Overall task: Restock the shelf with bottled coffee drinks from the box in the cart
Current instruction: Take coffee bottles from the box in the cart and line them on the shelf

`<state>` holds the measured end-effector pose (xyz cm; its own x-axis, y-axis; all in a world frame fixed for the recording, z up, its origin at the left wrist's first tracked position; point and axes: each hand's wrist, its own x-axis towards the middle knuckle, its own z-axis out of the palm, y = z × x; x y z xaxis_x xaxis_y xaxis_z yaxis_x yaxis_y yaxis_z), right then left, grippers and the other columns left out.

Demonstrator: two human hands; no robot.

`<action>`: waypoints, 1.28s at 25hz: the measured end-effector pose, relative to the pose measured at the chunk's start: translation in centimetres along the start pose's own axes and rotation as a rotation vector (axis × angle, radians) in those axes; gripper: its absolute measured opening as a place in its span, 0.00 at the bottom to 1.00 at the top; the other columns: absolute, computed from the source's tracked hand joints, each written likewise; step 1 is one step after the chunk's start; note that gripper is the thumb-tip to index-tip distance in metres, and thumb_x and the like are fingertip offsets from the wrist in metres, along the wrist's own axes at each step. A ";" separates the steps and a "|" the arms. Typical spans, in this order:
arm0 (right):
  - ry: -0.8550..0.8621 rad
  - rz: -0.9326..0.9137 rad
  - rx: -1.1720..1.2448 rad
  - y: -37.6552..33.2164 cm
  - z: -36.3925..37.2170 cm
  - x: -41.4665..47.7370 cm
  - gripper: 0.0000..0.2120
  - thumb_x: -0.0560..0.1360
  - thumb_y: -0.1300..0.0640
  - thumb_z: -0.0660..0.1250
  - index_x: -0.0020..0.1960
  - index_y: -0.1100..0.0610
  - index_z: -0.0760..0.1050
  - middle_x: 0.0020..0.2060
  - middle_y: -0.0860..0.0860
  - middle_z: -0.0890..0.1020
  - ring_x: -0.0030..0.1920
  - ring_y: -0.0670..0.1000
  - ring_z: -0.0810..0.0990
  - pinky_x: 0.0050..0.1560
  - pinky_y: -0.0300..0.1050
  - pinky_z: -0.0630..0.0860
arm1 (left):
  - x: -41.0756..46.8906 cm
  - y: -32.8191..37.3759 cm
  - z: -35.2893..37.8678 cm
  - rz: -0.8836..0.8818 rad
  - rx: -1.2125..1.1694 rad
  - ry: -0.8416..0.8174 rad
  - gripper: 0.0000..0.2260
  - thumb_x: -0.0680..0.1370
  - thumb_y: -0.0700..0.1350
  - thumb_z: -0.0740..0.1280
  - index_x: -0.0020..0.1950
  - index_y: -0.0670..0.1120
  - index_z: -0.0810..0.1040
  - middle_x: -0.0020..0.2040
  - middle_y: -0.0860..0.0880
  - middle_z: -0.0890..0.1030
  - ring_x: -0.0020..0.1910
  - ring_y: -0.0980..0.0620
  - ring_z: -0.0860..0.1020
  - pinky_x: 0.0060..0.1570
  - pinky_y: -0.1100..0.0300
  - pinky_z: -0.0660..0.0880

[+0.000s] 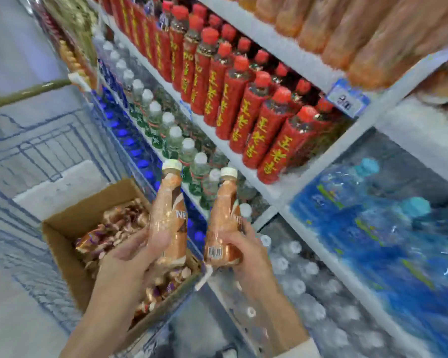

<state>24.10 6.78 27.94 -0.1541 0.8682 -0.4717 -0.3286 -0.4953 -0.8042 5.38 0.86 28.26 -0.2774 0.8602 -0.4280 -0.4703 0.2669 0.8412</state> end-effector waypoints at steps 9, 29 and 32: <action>0.253 -0.373 -0.033 -10.6 -10.9 -10.2 0.23 0.61 0.52 0.75 0.56 0.52 0.81 0.45 0.50 0.86 0.43 0.49 0.84 0.42 0.44 0.78 | -2.9 1.3 16.5 0.018 0.151 -0.526 0.24 0.59 0.56 0.84 0.51 0.47 0.89 0.52 0.44 0.87 0.46 0.48 0.85 0.46 0.52 0.84; 0.758 -0.772 -0.292 -27.2 -28.3 -18.7 0.29 0.72 0.59 0.77 0.68 0.50 0.68 0.53 0.50 0.83 0.40 0.40 0.85 0.34 0.34 0.78 | -6.7 1.3 46.8 0.528 0.522 -0.995 0.23 0.73 0.47 0.79 0.65 0.46 0.75 0.46 0.58 0.87 0.44 0.63 0.84 0.39 0.70 0.78; 0.757 -0.761 -0.349 -27.0 -29.6 -18.1 0.30 0.71 0.59 0.77 0.66 0.47 0.66 0.54 0.50 0.82 0.43 0.41 0.84 0.39 0.36 0.79 | -5.9 -0.1 47.9 0.534 0.575 -0.955 0.32 0.70 0.50 0.80 0.70 0.46 0.72 0.54 0.50 0.85 0.52 0.54 0.84 0.55 0.54 0.82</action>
<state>63.32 3.51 47.55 0.6183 0.7646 0.1822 0.2007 0.0705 -0.9771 47.20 16.57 46.57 0.5144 0.8280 0.2234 0.0171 -0.2703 0.9626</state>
